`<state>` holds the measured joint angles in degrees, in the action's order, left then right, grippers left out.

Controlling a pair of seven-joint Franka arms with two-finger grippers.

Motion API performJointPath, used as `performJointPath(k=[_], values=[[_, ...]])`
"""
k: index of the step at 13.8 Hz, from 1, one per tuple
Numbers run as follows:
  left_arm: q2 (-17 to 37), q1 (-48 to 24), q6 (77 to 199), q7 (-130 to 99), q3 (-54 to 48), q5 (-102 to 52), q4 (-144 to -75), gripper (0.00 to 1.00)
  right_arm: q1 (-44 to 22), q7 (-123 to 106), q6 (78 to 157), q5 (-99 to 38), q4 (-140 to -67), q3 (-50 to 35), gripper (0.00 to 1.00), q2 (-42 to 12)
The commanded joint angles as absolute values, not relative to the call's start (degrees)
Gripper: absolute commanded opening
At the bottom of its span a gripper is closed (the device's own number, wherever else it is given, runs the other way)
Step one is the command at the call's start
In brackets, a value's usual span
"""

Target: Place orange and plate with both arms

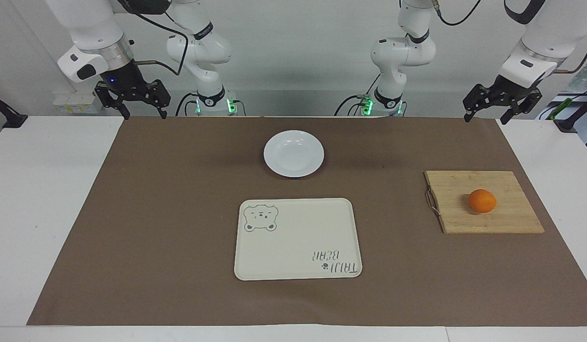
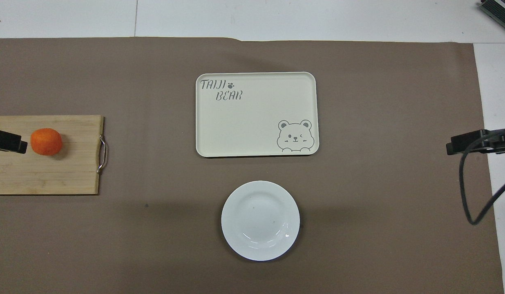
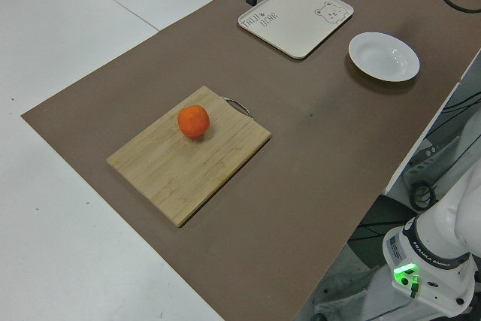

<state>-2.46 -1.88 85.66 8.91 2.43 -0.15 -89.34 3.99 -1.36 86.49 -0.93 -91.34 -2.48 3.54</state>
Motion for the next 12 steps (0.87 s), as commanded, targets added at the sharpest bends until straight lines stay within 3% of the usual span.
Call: performJointPath(k=[1,8,12], values=[[-3.3,-0.5,85.2,9.3,2.4,-0.5,-89.6,1.0,4.3,-2.5,85.7,-0.8,-91.3,-2.5,1.0,4.1],[-2.1,1.3,91.5,10.2,2.4,-0.5,-92.9,1.0,4.3,-2.5,85.7,-0.8,-91.3,-2.5,1.0,4.1],[1.5,3.0,99.8,11.5,2.4,-0.4,-95.6,1.0,4.3,-2.5,85.8,-0.8,-91.4,-2.5,1.0,4.1]])
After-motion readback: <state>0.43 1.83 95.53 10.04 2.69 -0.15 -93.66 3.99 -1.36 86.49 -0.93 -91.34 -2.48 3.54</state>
